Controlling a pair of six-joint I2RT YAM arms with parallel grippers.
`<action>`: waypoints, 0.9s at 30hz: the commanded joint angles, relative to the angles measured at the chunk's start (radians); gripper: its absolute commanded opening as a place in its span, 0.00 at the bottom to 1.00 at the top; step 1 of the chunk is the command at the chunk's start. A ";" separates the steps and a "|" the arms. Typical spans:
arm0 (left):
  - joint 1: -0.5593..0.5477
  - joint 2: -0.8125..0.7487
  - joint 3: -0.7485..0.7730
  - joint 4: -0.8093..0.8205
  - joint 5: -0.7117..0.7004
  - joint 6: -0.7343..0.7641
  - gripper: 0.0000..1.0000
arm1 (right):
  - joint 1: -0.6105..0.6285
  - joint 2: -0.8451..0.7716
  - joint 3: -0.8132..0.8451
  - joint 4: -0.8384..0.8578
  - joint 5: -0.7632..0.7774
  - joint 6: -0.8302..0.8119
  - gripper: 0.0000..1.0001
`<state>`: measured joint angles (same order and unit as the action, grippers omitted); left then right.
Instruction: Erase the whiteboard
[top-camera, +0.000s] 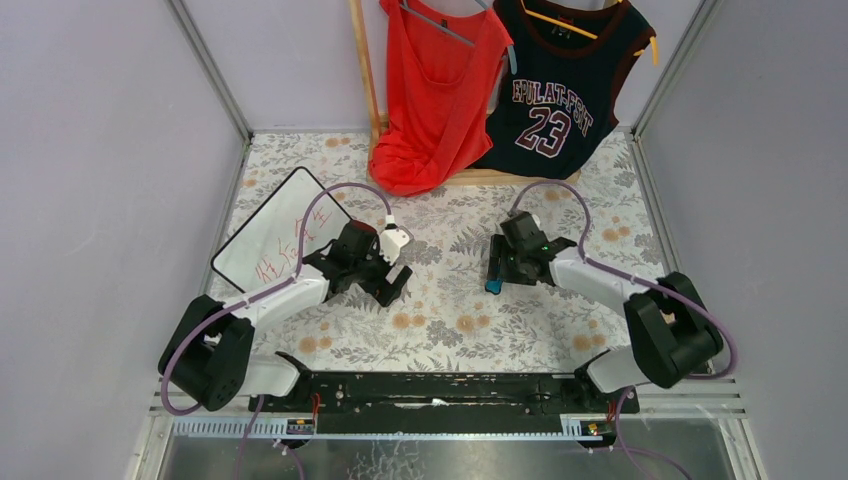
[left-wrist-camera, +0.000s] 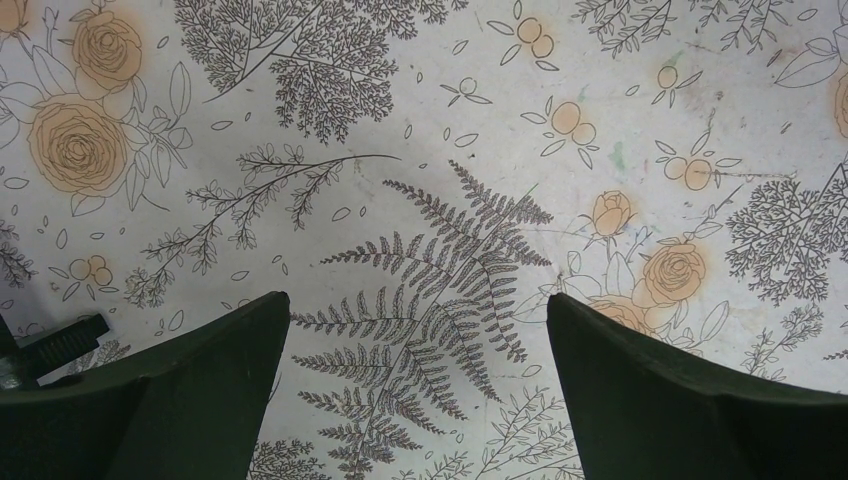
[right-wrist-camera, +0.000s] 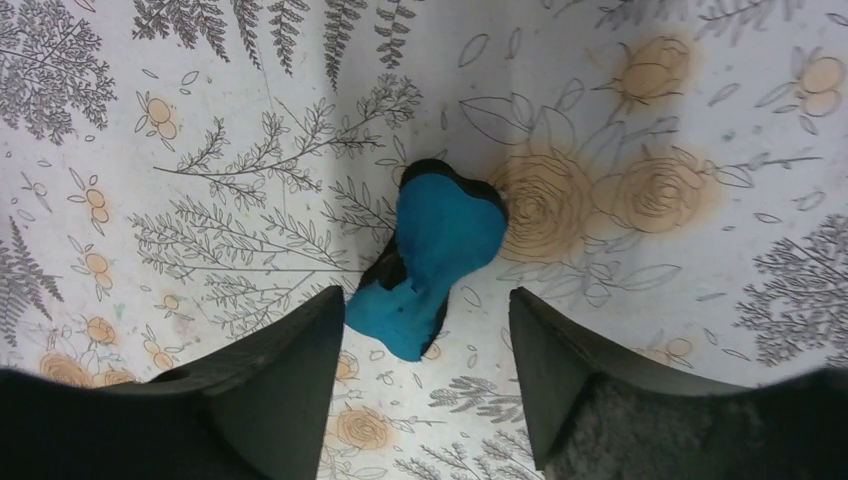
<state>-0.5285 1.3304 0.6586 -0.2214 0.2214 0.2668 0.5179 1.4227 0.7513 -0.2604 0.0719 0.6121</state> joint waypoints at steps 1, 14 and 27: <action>0.000 -0.024 -0.013 0.033 0.007 0.013 1.00 | 0.043 0.070 0.089 0.006 0.055 0.056 0.64; -0.001 -0.025 -0.016 0.031 0.015 0.014 1.00 | 0.079 0.134 0.108 0.007 0.106 0.070 0.55; -0.001 -0.022 -0.013 0.028 0.012 0.015 1.00 | 0.079 0.142 0.071 0.015 0.101 0.039 0.33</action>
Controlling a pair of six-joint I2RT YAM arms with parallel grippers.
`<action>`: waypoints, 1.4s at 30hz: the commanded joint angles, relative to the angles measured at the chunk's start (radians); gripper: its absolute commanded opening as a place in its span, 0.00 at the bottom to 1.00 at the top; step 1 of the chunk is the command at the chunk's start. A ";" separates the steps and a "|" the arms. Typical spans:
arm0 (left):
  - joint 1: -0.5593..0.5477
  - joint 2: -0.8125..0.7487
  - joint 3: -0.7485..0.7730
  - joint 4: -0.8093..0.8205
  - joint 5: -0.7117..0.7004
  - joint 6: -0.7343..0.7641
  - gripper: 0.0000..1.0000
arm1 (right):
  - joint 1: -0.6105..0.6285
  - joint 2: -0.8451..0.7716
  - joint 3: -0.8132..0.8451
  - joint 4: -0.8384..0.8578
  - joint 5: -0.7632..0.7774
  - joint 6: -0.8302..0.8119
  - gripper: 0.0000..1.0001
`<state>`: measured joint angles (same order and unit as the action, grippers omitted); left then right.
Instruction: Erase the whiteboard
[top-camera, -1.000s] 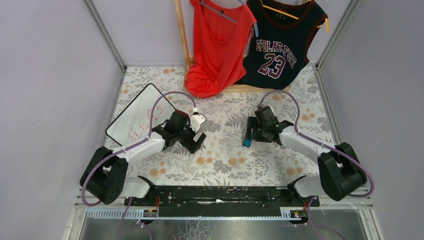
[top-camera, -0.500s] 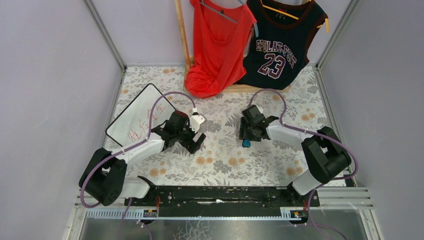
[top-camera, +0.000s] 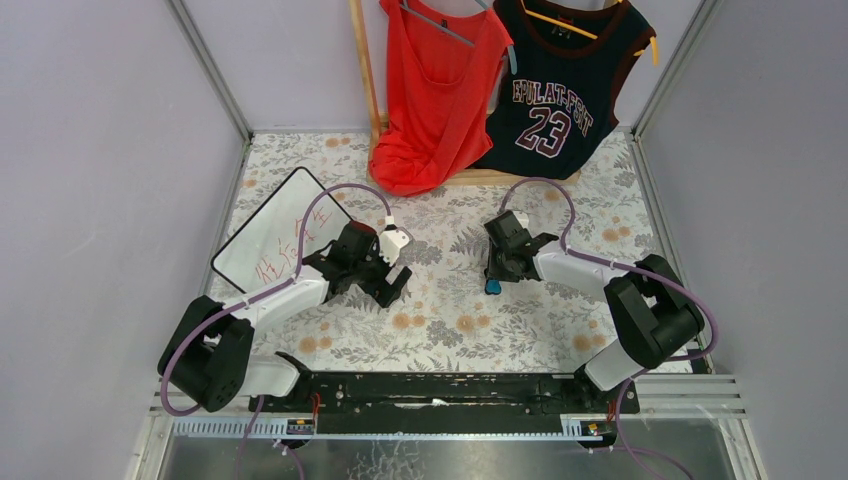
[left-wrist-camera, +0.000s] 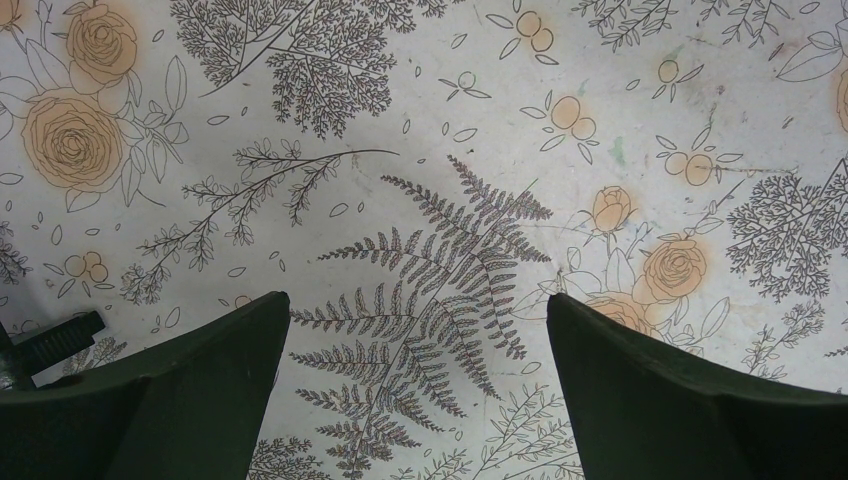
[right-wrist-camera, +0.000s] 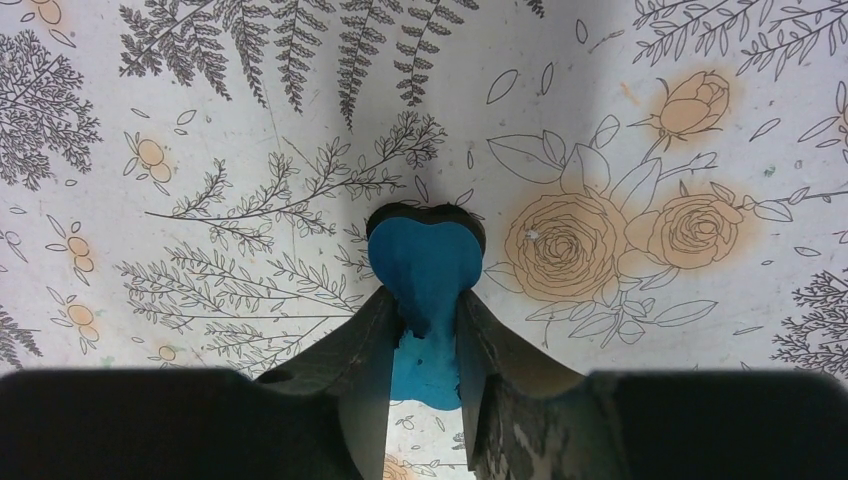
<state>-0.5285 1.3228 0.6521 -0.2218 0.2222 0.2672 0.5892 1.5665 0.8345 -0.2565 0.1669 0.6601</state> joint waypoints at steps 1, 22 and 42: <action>-0.001 -0.014 -0.006 0.029 0.010 0.016 1.00 | 0.008 -0.001 -0.013 0.014 0.004 -0.008 0.33; 0.001 -0.024 0.013 -0.016 0.041 0.036 1.00 | 0.008 -0.035 -0.032 0.020 -0.040 -0.046 0.00; 0.001 -0.041 0.016 -0.028 0.023 0.037 1.00 | 0.009 -0.121 -0.059 -0.027 -0.035 -0.075 0.05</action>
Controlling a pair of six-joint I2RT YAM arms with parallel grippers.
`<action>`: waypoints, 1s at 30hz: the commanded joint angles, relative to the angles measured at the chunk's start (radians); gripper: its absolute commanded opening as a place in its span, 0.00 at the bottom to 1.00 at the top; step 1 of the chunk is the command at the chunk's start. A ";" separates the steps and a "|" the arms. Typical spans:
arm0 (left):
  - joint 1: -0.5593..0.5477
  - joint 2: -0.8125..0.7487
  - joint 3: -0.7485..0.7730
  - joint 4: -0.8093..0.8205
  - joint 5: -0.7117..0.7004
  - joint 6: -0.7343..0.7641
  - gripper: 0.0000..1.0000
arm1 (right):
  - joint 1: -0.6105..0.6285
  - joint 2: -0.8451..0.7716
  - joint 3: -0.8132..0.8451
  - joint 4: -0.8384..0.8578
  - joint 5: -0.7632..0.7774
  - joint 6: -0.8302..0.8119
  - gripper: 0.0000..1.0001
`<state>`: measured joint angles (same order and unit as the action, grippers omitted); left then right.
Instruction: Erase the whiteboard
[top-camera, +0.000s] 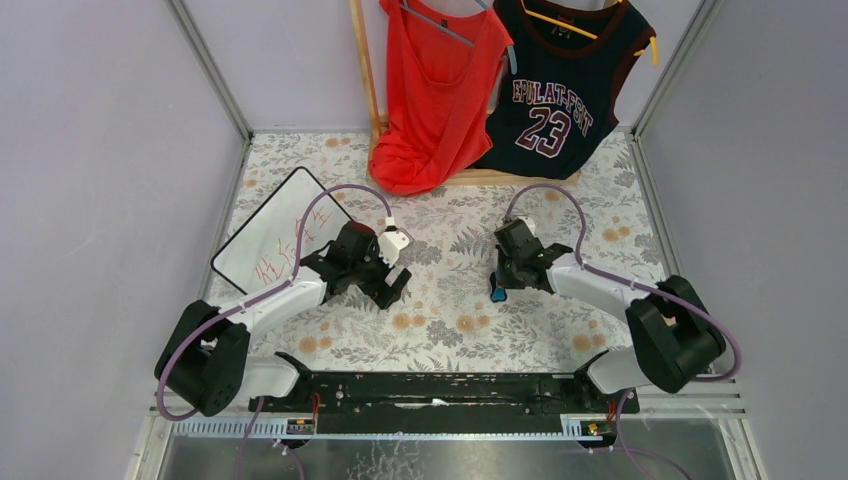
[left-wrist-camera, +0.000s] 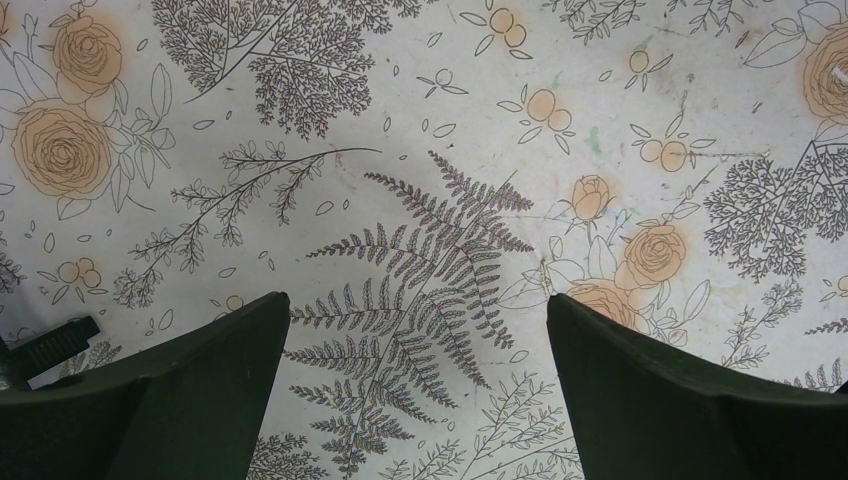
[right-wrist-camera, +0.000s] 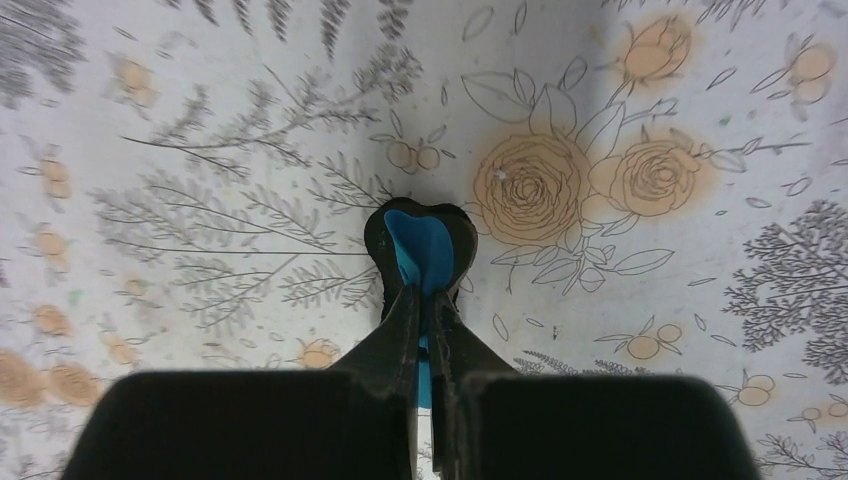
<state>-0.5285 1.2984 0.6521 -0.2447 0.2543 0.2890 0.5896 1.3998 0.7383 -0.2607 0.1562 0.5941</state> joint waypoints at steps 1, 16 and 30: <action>0.001 -0.019 0.016 -0.005 -0.010 0.015 1.00 | 0.009 0.055 0.036 -0.021 -0.031 -0.007 0.07; 0.001 -0.020 0.009 0.001 -0.007 0.016 1.00 | 0.017 0.087 0.066 -0.032 -0.046 -0.014 0.55; 0.001 -0.009 0.007 0.004 0.000 0.018 1.00 | 0.067 -0.049 0.072 -0.107 0.123 0.022 0.46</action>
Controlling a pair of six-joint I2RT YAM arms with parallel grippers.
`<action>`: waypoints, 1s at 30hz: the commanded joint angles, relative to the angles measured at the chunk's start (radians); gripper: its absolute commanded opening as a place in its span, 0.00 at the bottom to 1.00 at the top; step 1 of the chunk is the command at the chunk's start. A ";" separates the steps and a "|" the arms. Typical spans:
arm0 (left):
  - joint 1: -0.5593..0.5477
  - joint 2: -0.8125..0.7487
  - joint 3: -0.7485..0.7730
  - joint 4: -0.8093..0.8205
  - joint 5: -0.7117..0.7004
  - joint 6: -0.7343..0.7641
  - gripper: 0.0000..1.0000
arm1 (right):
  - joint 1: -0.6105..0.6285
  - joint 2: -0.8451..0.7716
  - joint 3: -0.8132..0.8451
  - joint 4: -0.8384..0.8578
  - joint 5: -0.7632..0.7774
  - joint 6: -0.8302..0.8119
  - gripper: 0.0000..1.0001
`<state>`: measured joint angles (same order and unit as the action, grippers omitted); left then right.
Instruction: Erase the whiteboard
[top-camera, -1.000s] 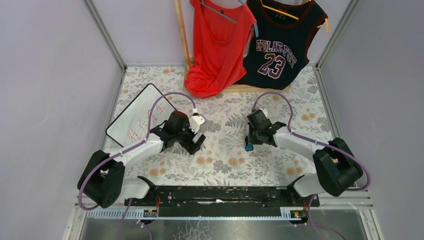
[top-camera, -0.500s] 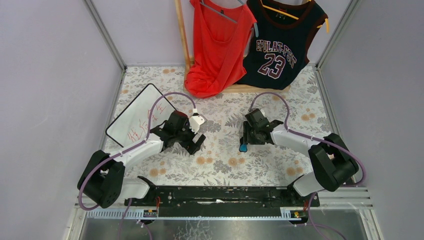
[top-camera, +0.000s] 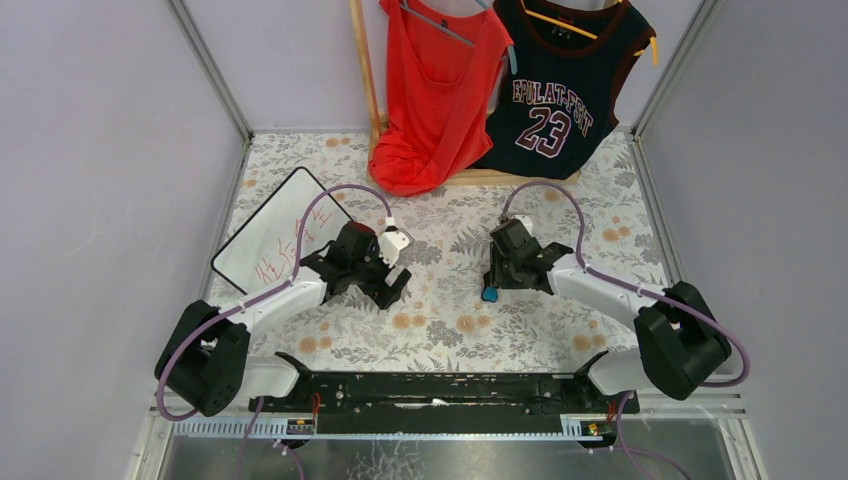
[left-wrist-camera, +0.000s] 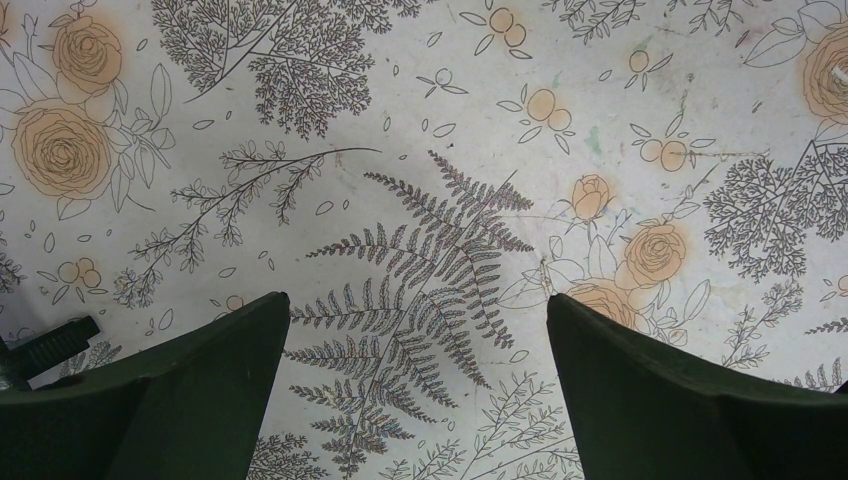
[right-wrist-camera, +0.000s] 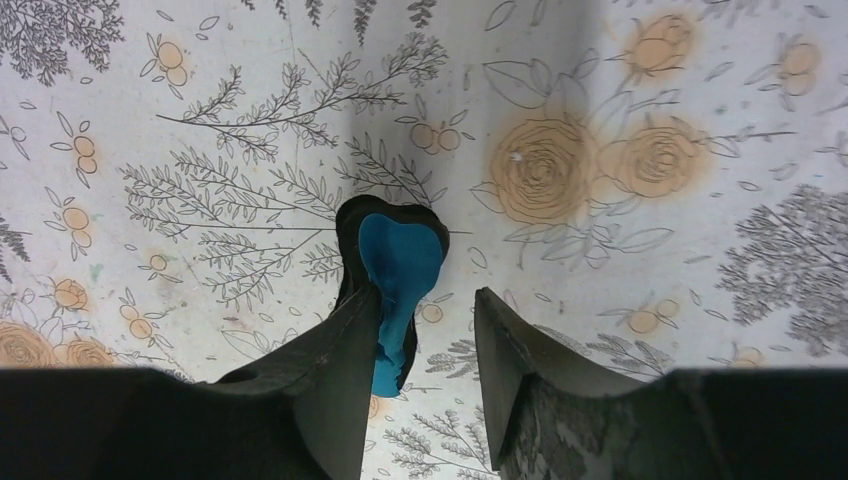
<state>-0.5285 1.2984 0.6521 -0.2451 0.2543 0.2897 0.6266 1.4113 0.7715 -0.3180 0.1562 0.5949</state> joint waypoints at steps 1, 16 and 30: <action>0.001 -0.008 0.007 0.004 0.001 0.016 1.00 | 0.038 -0.063 0.046 -0.069 0.157 0.019 0.46; 0.001 -0.008 0.011 -0.002 0.005 0.018 1.00 | 0.146 -0.009 0.118 -0.245 0.292 0.019 0.51; 0.002 -0.014 0.011 -0.007 0.005 0.023 1.00 | 0.293 0.213 0.160 -0.483 0.585 0.158 0.54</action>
<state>-0.5285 1.2984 0.6521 -0.2459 0.2546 0.2905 0.8940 1.5997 0.9386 -0.7345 0.6483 0.6933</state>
